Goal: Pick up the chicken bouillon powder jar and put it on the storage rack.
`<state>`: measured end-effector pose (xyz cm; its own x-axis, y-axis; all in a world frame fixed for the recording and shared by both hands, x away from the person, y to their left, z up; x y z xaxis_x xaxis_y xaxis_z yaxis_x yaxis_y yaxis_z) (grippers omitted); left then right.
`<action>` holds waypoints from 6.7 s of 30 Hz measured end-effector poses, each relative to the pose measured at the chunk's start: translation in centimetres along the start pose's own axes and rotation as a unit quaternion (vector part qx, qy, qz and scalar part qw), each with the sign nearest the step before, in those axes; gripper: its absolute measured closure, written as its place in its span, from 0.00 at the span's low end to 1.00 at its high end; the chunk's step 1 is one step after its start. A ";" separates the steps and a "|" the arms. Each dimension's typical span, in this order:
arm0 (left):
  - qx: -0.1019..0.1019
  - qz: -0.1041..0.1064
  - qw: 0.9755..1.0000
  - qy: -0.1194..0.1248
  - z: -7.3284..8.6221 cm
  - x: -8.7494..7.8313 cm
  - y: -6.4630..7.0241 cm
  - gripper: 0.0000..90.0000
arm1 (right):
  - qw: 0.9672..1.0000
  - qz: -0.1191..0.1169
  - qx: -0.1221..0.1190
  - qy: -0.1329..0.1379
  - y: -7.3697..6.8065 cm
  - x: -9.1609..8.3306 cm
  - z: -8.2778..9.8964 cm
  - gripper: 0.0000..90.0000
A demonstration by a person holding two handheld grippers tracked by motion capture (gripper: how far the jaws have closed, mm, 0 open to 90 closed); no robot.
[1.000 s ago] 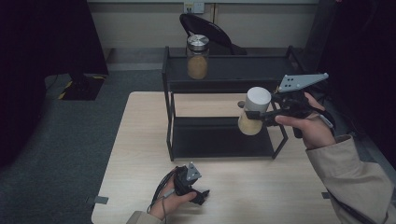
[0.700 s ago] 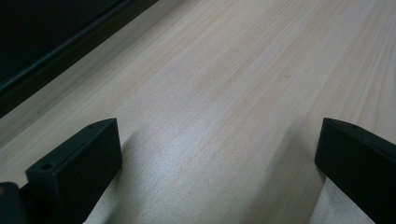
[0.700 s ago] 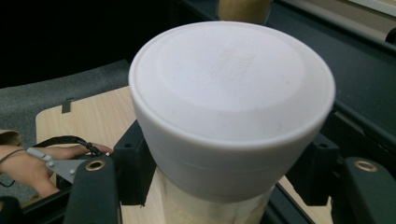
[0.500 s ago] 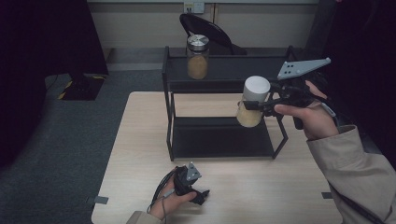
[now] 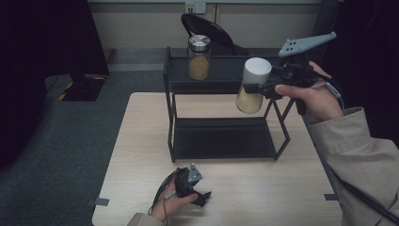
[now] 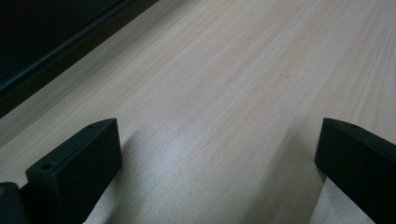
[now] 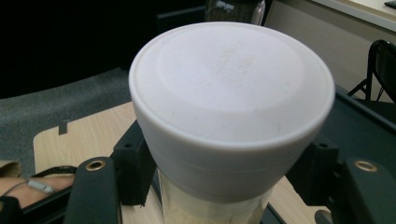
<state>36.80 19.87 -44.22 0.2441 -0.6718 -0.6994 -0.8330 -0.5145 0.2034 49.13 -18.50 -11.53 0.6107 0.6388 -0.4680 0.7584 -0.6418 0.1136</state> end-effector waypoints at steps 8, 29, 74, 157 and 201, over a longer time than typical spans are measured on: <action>0.000 0.000 1.000 0.000 0.0 0.0 0.0 0.00 | 1.000 0.009 0.007 0.003 0.4 0.5 -2.3 0.38; 0.000 0.000 1.000 0.000 0.0 0.0 0.0 0.00 | 0.997 0.066 0.043 0.001 3.1 2.8 -4.6 0.38; -0.001 -0.002 1.000 0.000 0.0 0.0 0.1 0.00 | 0.993 0.085 0.075 0.013 4.3 6.2 -3.2 0.38; 0.000 -0.002 1.000 0.000 0.0 0.0 0.1 0.00 | 0.996 0.018 0.065 0.051 -2.0 5.0 13.5 0.00; -0.001 -0.002 1.000 0.000 0.0 0.0 0.1 0.00 | 0.995 -0.043 0.082 -0.021 -4.8 8.4 26.7 0.00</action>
<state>36.71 19.81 -44.24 0.2479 -0.6700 -0.6997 -0.8309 -0.5184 0.2021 44.56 -21.41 -39.35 0.5319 0.6782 -0.5071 0.7578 -0.6485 -0.0725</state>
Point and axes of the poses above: each handheld gripper's, and its own axes: x roughly forward along the jaws, z roughly out of its underside, y roughly to its right, the point moved 6 cm from there along x, roughly forward along the jaws, and after that the axes turned 13 degrees about z, right-handed, at the moved point
